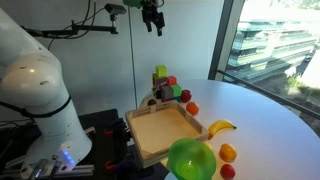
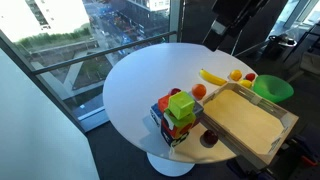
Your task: Pick up the lime green block and put it in the tray
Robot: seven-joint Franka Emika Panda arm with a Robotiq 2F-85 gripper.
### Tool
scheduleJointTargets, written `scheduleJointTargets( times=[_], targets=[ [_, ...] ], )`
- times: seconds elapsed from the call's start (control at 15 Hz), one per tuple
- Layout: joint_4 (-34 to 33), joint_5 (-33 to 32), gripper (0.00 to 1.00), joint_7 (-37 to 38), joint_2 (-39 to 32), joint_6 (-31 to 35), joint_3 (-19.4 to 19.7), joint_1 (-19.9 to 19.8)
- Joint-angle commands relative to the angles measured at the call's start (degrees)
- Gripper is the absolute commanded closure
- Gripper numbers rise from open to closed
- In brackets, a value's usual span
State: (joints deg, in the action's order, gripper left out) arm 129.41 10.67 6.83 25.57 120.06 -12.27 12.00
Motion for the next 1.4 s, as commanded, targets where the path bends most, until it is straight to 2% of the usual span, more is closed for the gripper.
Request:
scheduleJointTargets(
  times=[0.0, 0.93, 1.33],
  targets=[
    [-0.1, -0.1, 0.0, 0.1, 0.0, -0.1, 0.1, 0.1],
    [-0.2, -0.1, 0.0, 0.1, 0.0, -0.1, 0.1, 0.1],
    [-4.0, -0.9, 0.0, 1.9, -4.4, -1.9, -0.8, -0.4]
  ],
)
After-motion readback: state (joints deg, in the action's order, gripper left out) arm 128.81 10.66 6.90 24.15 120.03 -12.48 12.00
